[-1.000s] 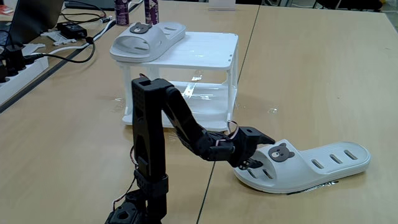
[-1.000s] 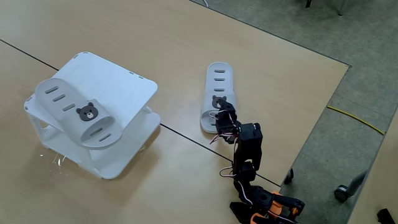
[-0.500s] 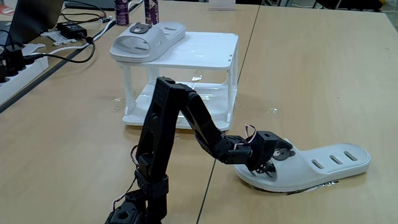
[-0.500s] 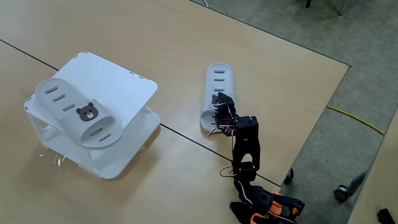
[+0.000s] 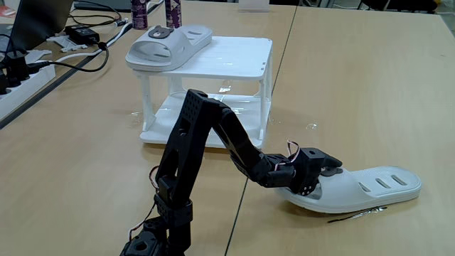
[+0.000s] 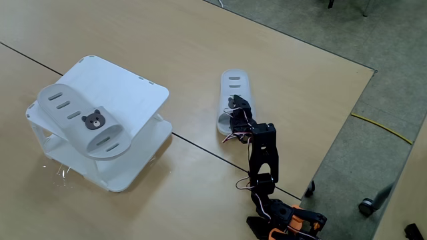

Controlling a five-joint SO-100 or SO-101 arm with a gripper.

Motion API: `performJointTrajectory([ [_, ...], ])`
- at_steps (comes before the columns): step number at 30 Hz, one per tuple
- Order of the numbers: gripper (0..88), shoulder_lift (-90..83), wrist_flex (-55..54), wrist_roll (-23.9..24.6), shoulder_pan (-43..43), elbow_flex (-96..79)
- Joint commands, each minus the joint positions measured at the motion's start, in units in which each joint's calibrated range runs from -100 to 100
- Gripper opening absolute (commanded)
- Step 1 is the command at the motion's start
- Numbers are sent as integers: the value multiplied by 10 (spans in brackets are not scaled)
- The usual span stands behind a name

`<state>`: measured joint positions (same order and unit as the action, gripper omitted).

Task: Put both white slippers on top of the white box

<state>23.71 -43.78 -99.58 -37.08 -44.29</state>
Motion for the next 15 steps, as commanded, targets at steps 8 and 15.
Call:
performJointTrajectory([
  [8,8,-224,182,-4,2,93],
  [15,8,-318,312,-4,4,229],
])
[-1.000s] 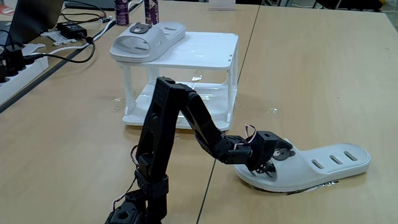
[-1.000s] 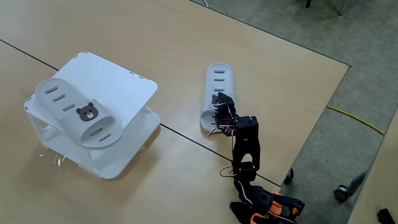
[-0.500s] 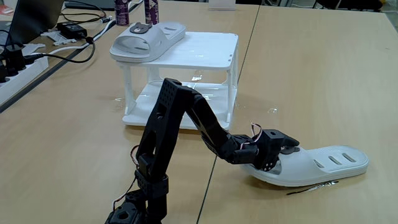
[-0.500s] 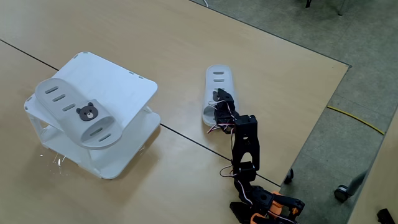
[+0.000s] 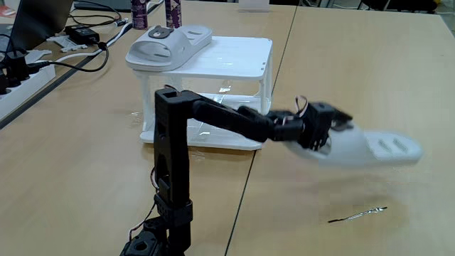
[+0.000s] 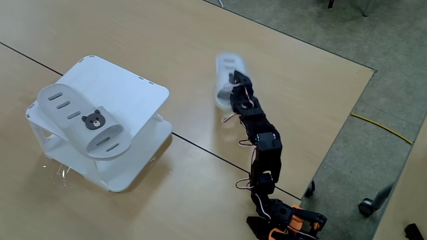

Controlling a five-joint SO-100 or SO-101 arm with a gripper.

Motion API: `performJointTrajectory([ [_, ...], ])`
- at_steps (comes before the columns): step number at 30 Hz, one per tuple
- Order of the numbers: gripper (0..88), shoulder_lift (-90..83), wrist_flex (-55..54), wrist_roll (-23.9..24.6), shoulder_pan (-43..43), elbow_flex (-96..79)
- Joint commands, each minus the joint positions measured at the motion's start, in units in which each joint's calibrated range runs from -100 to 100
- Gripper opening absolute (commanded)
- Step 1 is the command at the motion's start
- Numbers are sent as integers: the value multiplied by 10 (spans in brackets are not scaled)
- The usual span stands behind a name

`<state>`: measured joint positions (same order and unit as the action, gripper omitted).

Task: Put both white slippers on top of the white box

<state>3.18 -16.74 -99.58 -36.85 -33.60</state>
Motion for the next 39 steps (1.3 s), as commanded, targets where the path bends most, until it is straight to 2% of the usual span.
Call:
performJointTrajectory([
  [1,8,-121,62,-4,2,143],
  [5,8,-158,135,-4,20,208],
  [9,8,-208,154,-4,64,223],
  [21,8,-241,155,-4,296,265],
  [29,8,-105,154,-4,379,391],
  [39,8,98,154,-4,383,581],
])
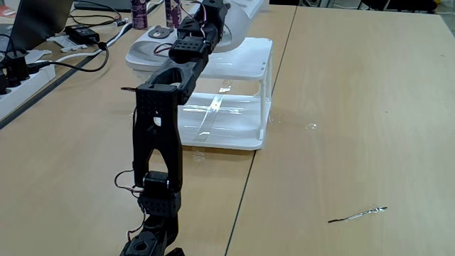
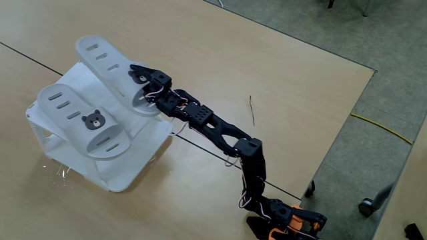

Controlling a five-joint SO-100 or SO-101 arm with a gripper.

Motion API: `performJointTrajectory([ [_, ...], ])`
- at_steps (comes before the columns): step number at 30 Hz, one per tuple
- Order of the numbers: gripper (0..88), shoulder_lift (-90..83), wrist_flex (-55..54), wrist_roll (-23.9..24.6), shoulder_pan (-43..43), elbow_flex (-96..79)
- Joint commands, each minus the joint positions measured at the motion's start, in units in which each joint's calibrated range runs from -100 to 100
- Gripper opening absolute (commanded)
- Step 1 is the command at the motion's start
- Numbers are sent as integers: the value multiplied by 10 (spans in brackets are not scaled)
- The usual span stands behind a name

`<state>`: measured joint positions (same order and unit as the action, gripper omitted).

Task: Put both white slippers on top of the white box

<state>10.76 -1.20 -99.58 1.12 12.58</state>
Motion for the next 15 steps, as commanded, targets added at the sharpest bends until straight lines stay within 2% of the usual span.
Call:
performJointTrajectory([
  [1,8,37,-1,-4,4,135],
  [15,14,159,-2,-4,4,233],
])
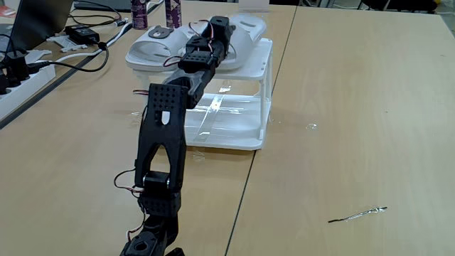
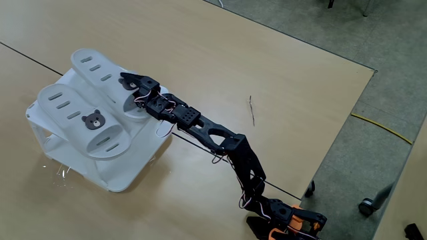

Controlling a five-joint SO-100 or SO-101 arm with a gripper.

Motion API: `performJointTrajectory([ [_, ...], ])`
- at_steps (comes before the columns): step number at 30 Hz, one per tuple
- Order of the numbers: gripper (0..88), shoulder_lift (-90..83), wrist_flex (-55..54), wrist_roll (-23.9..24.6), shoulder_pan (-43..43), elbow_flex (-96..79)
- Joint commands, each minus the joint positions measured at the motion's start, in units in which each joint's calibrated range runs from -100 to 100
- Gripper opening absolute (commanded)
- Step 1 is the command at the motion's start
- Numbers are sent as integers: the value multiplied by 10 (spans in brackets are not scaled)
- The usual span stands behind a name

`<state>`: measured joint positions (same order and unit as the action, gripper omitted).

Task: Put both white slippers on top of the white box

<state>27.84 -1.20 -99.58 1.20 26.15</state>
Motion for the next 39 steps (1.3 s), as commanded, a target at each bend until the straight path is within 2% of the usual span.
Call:
performJointTrajectory([
  [1,15,-10,-2,-4,3,97],
  [3,51,-9,-2,-4,3,93],
  [7,186,-9,2,-4,3,78],
  [12,226,-23,14,-4,0,25],
  [15,227,-55,93,-4,0,6],
  [24,227,-134,160,-4,4,-31],
  [34,227,-366,164,-4,4,-273],
  [39,220,-524,158,-4,1,-455],
])
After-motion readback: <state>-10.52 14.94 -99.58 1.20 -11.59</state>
